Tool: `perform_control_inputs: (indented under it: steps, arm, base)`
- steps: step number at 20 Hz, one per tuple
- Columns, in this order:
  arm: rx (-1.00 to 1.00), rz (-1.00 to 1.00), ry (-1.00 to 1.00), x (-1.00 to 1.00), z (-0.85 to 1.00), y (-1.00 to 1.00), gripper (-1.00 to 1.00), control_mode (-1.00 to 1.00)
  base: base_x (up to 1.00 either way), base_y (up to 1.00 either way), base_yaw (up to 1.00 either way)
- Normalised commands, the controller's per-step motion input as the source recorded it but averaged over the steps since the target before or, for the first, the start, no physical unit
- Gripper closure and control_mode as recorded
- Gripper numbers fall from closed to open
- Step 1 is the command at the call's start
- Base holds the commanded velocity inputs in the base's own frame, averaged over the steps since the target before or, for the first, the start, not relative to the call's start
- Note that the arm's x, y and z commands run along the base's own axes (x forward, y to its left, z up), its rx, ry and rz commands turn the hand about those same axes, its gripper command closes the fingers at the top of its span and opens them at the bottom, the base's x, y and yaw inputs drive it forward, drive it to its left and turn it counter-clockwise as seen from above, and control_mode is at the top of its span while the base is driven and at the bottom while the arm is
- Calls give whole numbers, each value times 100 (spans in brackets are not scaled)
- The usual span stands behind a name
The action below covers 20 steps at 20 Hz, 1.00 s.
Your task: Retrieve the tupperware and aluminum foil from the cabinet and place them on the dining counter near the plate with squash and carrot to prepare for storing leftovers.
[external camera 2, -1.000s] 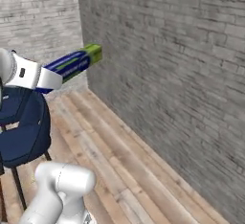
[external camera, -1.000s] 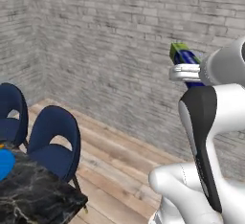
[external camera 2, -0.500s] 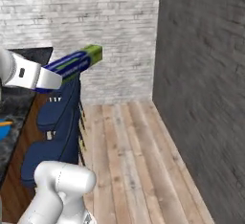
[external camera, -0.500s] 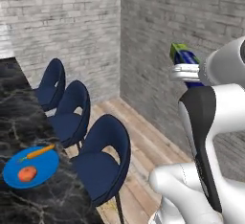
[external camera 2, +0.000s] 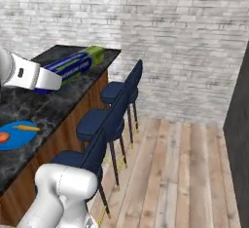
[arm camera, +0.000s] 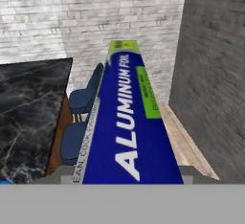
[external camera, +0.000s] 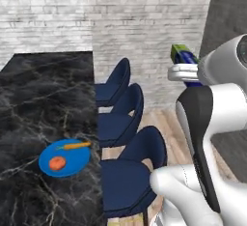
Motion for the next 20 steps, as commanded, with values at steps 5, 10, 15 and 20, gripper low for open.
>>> perform_control_inputs:
  steps: [5,10,15,20]
  arm:
    - [0,0,0,0,0,0,100,100]
    - [0,0,0,0,0,0,100,100]
    - [0,0,0,0,0,0,100,100]
    - [0,0,0,0,0,0,100,100]
  base:
    - [89,0,76]
    - [87,-3,75]
    - [88,-9,73]
    - [91,-26,68]
